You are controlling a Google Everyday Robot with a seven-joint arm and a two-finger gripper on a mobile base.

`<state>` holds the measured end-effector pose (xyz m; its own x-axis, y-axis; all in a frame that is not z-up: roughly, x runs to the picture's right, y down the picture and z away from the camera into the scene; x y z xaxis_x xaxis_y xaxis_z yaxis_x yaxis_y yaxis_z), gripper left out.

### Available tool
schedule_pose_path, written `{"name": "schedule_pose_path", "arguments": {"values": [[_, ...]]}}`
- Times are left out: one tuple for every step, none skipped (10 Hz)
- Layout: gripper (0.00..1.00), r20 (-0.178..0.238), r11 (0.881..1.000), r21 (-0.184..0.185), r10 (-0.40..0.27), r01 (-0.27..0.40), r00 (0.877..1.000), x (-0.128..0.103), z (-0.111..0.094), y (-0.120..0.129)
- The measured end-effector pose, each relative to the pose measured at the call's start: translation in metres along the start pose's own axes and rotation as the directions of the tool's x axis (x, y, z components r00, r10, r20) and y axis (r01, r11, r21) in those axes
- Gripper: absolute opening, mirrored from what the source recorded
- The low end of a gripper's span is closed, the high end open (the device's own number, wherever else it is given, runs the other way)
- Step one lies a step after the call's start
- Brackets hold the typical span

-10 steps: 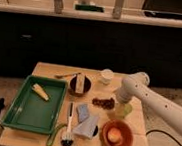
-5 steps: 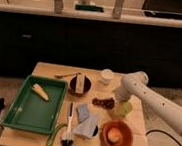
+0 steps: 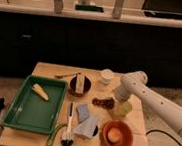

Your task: Place grapes in tray

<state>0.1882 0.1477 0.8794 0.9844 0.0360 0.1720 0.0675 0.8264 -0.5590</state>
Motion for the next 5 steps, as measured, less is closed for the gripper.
{"name": "schedule_pose_path", "arguments": {"values": [[0.8,0.0,1.0,0.0,0.0,0.0,1.0,0.0002,-0.0001,0.0001],[0.8,0.0,1.0,0.0,0.0,0.0,1.0,0.0002,-0.0006,0.0001],[0.8,-0.001,1.0,0.0,0.0,0.0,1.0,0.0005,-0.001,0.0001],[0.8,0.0,1.0,0.0,0.001,-0.001,1.0,0.0004,-0.001,0.0002],[0.8,-0.001,1.0,0.0,0.001,-0.001,1.0,0.0007,-0.0011,0.0003]]}}
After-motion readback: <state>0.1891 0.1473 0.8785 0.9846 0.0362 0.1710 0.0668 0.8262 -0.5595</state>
